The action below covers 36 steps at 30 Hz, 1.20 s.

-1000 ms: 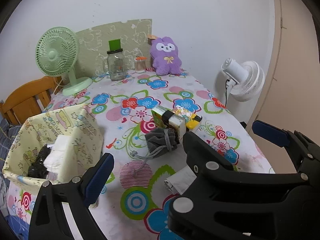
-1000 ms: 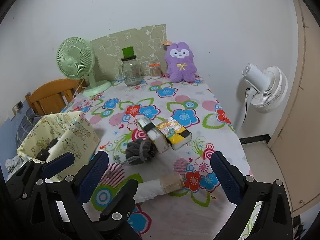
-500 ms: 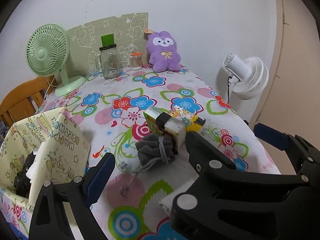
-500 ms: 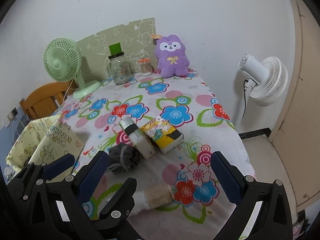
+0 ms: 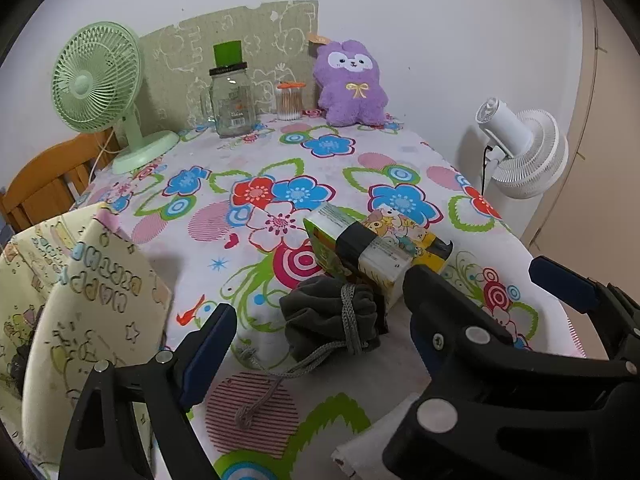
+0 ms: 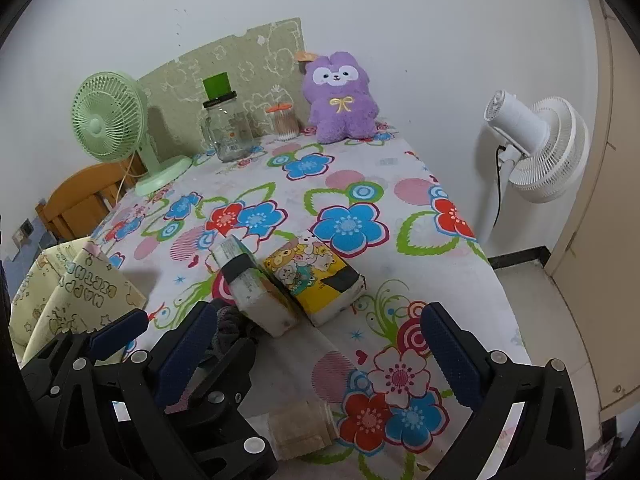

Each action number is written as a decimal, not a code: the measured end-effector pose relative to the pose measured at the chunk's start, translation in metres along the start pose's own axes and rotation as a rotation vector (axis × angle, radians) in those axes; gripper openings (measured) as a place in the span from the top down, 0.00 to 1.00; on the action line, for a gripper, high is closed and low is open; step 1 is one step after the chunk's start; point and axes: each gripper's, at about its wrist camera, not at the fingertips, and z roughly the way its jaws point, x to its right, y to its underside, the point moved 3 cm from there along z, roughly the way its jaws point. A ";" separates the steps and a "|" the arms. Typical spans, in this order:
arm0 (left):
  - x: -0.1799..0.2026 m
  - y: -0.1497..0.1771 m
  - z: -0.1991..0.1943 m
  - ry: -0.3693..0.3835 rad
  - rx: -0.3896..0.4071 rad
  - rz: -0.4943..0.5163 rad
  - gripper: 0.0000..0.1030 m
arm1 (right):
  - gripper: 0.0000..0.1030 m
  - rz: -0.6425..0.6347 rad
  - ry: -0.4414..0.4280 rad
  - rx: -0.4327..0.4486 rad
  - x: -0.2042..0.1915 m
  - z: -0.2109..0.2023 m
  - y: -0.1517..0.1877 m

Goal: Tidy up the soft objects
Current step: 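Grasp the grey drawstring pouch with the left gripper while the right gripper grasps the green tissue packet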

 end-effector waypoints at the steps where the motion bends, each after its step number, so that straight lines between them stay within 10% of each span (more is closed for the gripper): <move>1: 0.000 0.000 0.002 0.001 -0.006 0.002 0.14 | 0.00 0.001 0.002 -0.003 0.001 0.001 0.000; 15: -0.003 0.001 0.019 0.052 -0.064 -0.025 0.43 | 0.00 0.003 0.014 -0.030 0.002 0.014 -0.001; 36: -0.042 0.013 0.007 -0.079 -0.068 -0.059 0.45 | 0.15 -0.124 -0.097 -0.103 -0.054 0.039 0.001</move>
